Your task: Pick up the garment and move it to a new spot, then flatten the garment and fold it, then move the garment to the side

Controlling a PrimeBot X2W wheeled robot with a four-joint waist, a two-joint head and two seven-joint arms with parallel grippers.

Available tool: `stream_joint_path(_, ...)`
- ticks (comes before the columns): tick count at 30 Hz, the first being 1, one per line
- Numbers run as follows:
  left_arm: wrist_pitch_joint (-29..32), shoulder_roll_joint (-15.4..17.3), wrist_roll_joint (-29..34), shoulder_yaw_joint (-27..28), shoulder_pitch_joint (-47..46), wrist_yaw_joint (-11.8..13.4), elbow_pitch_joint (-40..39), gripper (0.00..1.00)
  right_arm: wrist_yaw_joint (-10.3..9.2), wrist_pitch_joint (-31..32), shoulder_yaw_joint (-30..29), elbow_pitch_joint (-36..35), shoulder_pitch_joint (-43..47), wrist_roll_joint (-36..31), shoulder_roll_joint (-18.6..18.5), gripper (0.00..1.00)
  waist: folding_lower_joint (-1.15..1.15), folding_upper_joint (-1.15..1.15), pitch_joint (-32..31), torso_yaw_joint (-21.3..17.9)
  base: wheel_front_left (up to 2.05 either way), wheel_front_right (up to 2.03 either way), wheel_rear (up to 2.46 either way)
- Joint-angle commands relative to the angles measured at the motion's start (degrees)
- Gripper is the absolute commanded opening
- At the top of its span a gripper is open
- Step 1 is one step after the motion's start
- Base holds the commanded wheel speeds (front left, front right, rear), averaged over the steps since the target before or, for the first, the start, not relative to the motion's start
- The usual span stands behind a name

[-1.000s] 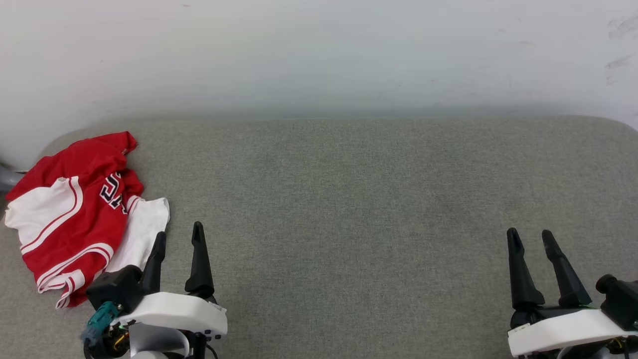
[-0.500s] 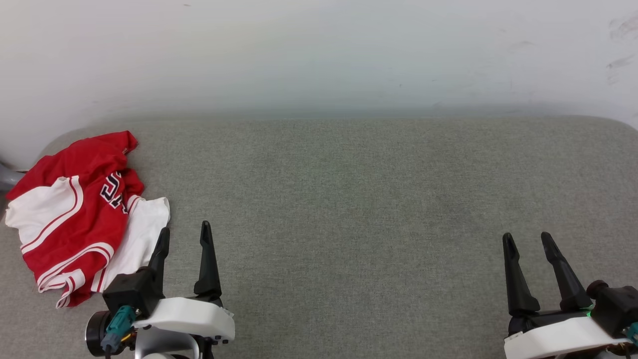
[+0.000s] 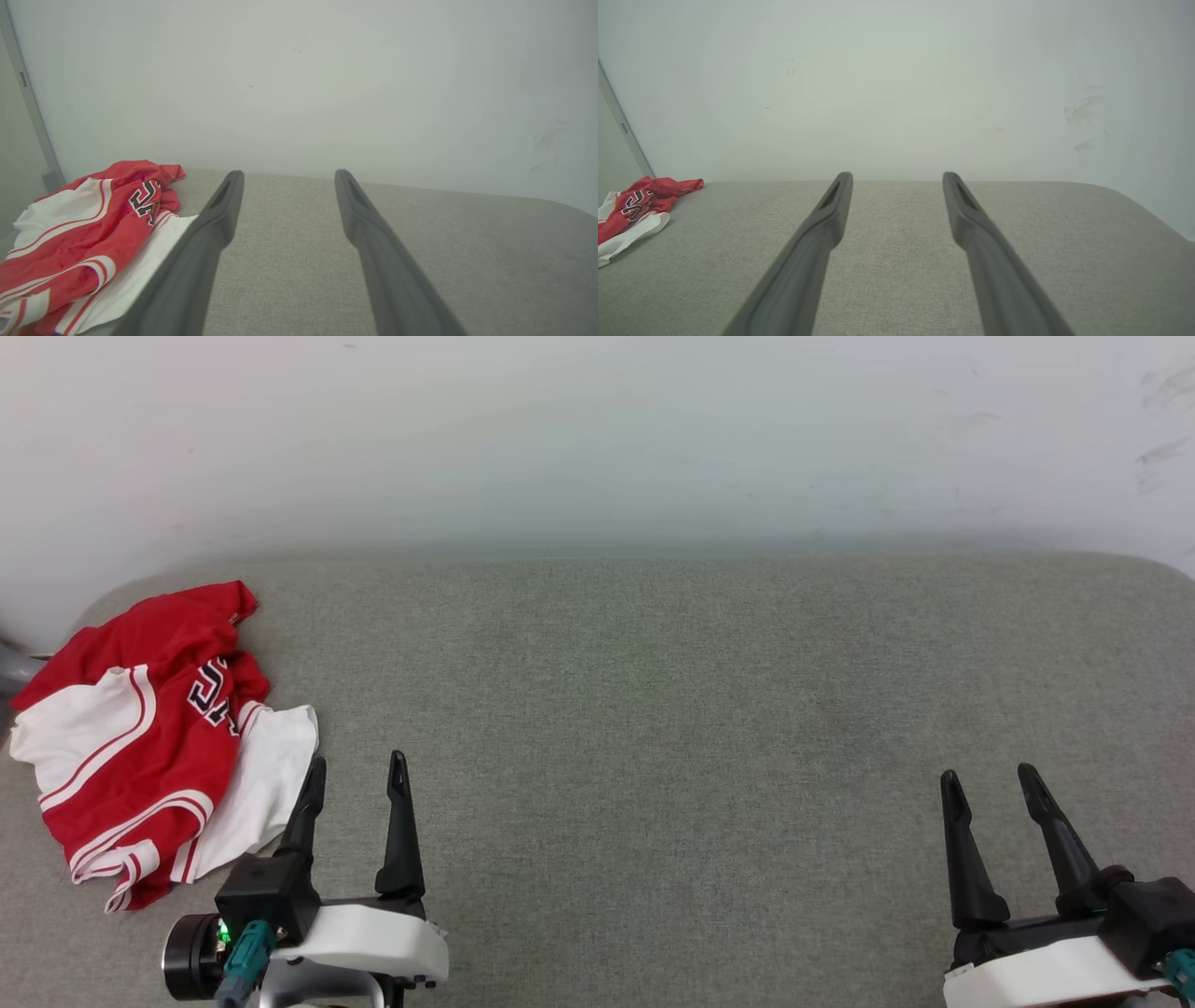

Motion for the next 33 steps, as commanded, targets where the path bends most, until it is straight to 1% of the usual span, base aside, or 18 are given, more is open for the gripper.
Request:
stream_joint_path(1, -0.58, -0.11, 1.22, 0.07, 0.37, -0.16, -0.51, 1.0, -0.02, -0.47, 0.03, -0.74, 0.47, -0.91, 0.04, 1.0, 0.0, 0.0, 0.0, 0.0, 0.0, 0.0, 0.0)
stream_joint_path(8, -1.36, -0.71, 4.1, 0.7, 0.93, -1.18, -0.63, 1.0, -0.02, -1.29, 0.3, -1.24, 0.83, -3.08, 0.06, 1.0, 0.0, 0.0, -0.07, -0.04, 0.0, 0.0, 0.0)
stream_joint_path(23, -2.91, -2.1, 9.71, 2.32, 2.0, -3.3, -0.5, 1.0, -0.02, -2.77, 1.27, -1.85, 1.81, -4.72, 0.07, 1.0, 0.0, 0.0, -0.05, 0.2, 0.0, 0.0, 0.0)
stream_joint_path(33, -2.81, -2.69, 8.31, 3.85, 2.22, -5.12, 0.75, 1.0, -0.03, -2.71, 1.18, -0.65, 1.93, -1.22, 0.07, 1.0, 0.0, 0.0, -0.12, 0.3, 0.0, 0.0, 0.0)
